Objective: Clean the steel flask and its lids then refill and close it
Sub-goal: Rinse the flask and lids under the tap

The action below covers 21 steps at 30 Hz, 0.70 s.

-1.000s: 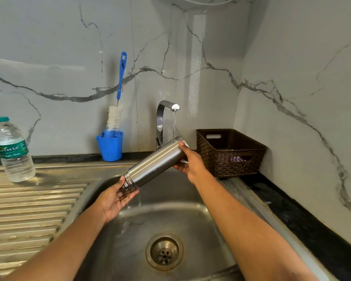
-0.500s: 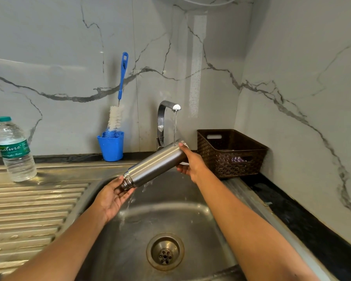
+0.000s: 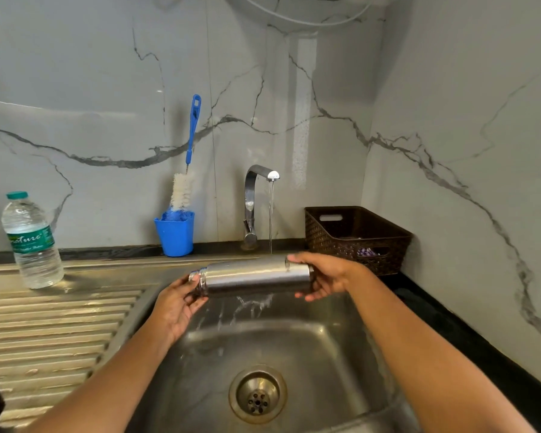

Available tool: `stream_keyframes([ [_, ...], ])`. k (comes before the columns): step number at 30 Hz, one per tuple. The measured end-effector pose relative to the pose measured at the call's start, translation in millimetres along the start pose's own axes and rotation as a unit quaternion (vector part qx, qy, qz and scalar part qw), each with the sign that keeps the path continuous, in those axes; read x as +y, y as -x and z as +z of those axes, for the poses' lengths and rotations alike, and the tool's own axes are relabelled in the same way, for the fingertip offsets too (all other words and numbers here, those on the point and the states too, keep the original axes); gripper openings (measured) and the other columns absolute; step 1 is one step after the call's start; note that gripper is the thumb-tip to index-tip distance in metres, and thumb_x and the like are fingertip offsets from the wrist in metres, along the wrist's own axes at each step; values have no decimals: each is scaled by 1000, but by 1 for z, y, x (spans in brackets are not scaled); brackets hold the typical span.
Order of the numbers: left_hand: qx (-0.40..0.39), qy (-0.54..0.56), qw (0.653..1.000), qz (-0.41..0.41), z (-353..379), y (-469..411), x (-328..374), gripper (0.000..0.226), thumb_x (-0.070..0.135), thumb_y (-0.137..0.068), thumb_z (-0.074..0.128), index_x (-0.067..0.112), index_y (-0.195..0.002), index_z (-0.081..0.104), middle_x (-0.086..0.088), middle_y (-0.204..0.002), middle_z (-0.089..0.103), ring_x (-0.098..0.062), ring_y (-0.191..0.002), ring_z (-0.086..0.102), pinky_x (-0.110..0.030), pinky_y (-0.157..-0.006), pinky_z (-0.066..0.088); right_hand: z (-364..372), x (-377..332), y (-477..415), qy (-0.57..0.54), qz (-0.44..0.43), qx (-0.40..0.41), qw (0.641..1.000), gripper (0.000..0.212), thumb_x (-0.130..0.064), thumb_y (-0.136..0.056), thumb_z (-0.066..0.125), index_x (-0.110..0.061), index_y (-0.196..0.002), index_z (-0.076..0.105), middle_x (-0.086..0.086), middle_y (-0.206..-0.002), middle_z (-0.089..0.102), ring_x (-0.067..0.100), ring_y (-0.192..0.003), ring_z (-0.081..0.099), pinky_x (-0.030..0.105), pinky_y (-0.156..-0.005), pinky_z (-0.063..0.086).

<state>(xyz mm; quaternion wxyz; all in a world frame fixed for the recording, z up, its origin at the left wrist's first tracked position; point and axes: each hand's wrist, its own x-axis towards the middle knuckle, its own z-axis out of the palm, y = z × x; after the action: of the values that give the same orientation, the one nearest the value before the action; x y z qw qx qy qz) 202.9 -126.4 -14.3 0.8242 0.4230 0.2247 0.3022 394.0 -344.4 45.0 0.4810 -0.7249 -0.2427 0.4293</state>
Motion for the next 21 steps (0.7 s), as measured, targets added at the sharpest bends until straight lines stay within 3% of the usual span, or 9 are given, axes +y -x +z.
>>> stream_keyframes([
  [4,-24,-27,999,-6,19,4,-4,19,-3,-93,48,6,-106,59,-10,-94,67,-19,-91,61,-37,-90,47,-3,27,25,79,34,-124,988,63,-34,-62,83,-17,-114,53,9,-103,64,23,-90,64,33,-70,59],
  [7,-37,-66,997,4,47,8,-10,17,1,-92,52,9,-104,60,-10,-104,63,-20,-100,59,-36,-94,44,10,43,36,131,41,-162,977,51,-22,-73,69,-14,-118,46,9,-105,61,20,-85,66,32,-68,60],
  [10,-8,-93,996,-7,72,6,-15,17,7,-90,58,6,-107,58,-11,-103,63,-24,-108,59,-35,-91,47,18,53,38,119,43,-143,982,64,-19,-72,69,-9,-127,39,12,-112,58,23,-89,65,34,-66,60],
  [12,14,-116,991,-58,80,5,-23,30,17,-87,64,1,-111,55,-17,-107,62,-29,-108,60,-36,-84,51,17,57,37,112,43,-119,986,69,-20,-70,72,-8,-129,37,13,-112,57,25,-91,65,34,-63,60],
  [15,-8,-155,976,-154,84,9,-42,51,38,-87,62,-1,-117,52,-24,-115,59,-35,-100,60,-41,-80,51,14,63,38,145,57,-95,983,88,-25,-60,81,-6,-132,34,15,-117,54,27,-94,64,33,-57,58],
  [17,-39,-180,967,-174,87,12,-51,56,45,-85,62,2,-119,51,-24,-118,59,-34,-98,61,-41,-75,53,13,67,36,178,66,-84,978,107,-32,-50,85,-5,-137,29,17,-124,51,26,-94,63,33,-56,57],
  [19,-65,-214,959,-172,90,15,-56,57,47,-81,67,5,-116,52,-21,-111,62,-32,-95,64,-37,-65,56,17,67,35,198,74,-73,975,117,-38,-52,85,-9,-145,18,17,-133,47,25,-98,62,34,-63,58],
  [21,-63,-235,958,-154,90,16,-58,53,42,-79,71,5,-113,55,-17,-101,64,-28,-86,65,-33,-56,55,22,64,35,219,76,-68,970,113,-42,-63,82,-14,-147,12,16,-138,44,26,-109,58,38,-77,58],
])
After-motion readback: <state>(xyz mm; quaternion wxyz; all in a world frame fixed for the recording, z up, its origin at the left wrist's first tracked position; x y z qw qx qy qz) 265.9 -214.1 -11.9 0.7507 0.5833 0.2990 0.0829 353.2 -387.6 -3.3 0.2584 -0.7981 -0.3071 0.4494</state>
